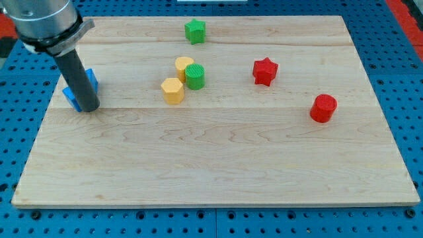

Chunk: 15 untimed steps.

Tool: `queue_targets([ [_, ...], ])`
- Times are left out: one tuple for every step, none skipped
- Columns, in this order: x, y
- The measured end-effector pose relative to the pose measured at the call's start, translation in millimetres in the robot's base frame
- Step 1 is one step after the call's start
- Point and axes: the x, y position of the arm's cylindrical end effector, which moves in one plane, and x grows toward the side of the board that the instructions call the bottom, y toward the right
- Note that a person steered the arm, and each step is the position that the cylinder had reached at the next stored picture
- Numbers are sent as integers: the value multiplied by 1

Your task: Move red star to bottom center of the board

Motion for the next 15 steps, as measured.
queue_targets([
  [-4, 4],
  [-4, 10],
  [15, 43],
  [79, 85],
  [86, 180],
  [44, 231],
  [13, 256],
  [-9, 277],
  [-12, 282],
  [-24, 309],
  [-41, 362],
  [-90, 379],
  [-118, 366],
  [-71, 353],
  [-101, 332],
])
